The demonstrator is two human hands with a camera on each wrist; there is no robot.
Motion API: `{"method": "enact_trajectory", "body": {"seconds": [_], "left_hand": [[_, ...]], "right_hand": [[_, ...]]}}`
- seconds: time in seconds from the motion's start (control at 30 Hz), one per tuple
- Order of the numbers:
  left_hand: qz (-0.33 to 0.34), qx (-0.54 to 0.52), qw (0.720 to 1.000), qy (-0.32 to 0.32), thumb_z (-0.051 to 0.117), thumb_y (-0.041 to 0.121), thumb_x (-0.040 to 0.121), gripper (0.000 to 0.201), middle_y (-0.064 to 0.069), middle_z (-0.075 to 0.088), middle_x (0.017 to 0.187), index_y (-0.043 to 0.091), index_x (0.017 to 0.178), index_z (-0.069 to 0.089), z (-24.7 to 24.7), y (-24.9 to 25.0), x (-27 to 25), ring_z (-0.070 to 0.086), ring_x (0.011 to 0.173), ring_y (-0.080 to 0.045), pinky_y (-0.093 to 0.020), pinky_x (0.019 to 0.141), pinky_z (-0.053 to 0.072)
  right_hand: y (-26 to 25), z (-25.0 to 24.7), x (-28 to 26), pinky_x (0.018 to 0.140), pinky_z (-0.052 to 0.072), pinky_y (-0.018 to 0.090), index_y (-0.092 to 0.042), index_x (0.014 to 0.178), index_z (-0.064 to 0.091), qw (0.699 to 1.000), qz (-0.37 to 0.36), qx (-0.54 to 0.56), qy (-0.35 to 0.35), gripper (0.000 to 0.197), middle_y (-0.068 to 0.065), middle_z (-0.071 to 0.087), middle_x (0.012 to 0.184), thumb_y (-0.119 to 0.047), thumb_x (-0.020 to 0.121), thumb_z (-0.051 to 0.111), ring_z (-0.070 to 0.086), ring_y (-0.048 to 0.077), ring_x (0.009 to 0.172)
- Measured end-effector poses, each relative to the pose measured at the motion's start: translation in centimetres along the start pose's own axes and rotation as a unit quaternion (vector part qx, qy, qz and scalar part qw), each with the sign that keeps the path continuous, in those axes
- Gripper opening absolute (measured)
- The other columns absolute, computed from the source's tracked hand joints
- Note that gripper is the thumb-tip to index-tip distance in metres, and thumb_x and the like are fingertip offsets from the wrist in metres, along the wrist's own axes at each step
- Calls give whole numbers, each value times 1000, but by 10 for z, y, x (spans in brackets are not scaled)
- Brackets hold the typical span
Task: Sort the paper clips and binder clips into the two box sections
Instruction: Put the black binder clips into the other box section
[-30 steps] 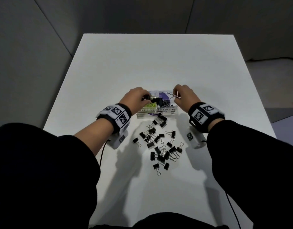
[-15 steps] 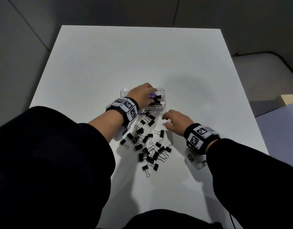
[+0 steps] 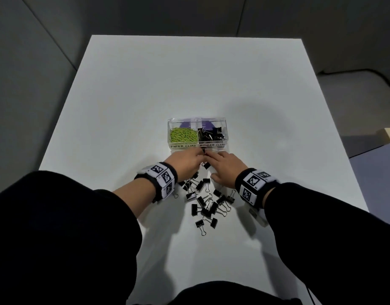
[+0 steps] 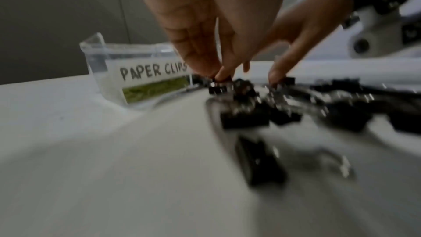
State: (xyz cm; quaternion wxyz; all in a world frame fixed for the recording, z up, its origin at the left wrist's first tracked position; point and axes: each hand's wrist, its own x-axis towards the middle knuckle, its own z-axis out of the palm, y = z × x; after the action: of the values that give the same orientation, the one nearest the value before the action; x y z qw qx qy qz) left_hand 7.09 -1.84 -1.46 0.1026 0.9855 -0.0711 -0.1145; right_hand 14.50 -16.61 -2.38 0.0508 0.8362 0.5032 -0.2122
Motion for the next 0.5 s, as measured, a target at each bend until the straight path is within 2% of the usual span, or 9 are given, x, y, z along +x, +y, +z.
{"method": "enact_trajectory", "body": {"seconds": [0.07, 0.13, 0.27, 0.37, 0.43, 0.5], "left_hand": [[-23, 23, 999, -39, 40, 14, 95, 48, -8, 31, 150, 16, 143, 32, 12, -3, -4, 34, 135, -24, -35, 106, 40], [-43, 27, 997, -54, 37, 18, 96, 53, -7, 21, 155, 18, 147, 23, 14, -5, -5, 26, 140, -23, -35, 111, 33], [-39, 4, 998, -41, 35, 29, 96, 50, -4, 30, 151, 20, 144, 28, 11, -7, -8, 34, 133, -21, -34, 105, 39], [-32, 12, 996, -78, 41, 51, 91, 68, -4, 34, 146, 21, 148, 17, 8, -12, -13, 36, 129, -21, -34, 101, 39], [-16, 43, 992, -119, 47, 64, 82, 86, -5, 28, 147, 21, 148, 13, 6, -15, -19, 31, 133, -22, -35, 106, 33], [-8, 57, 988, -146, 52, 70, 75, 96, -5, 22, 150, 23, 148, 11, 6, -18, -26, 25, 136, -23, -38, 109, 31]], "right_hand": [[2, 3, -3, 103, 38, 39, -16, 146, 22, 1000, 2, -12, -3, 59, 2, 20, 156, -31, 93, 44, 35, 29, 132], [5, 4, -7, 99, 40, 40, -16, 144, 29, 1000, 4, -10, 8, 54, 3, 27, 153, -31, 94, 43, 39, 30, 128], [7, 3, -15, 99, 43, 38, -13, 138, 37, 1000, 1, -4, 12, 49, 5, 34, 148, -33, 93, 45, 42, 28, 125], [3, 2, -21, 101, 41, 38, -17, 143, 29, 1000, -19, 14, 4, 65, 3, 34, 149, -47, 89, 49, 41, 26, 127], [3, 1, -26, 107, 33, 39, -21, 147, 18, 999, -28, -1, -33, 83, 2, 25, 154, -61, 82, 50, 33, 26, 134], [5, -1, -32, 111, 27, 40, -23, 149, 10, 996, -30, -34, -74, 97, 1, 15, 156, -68, 75, 54, 24, 26, 139]]}}
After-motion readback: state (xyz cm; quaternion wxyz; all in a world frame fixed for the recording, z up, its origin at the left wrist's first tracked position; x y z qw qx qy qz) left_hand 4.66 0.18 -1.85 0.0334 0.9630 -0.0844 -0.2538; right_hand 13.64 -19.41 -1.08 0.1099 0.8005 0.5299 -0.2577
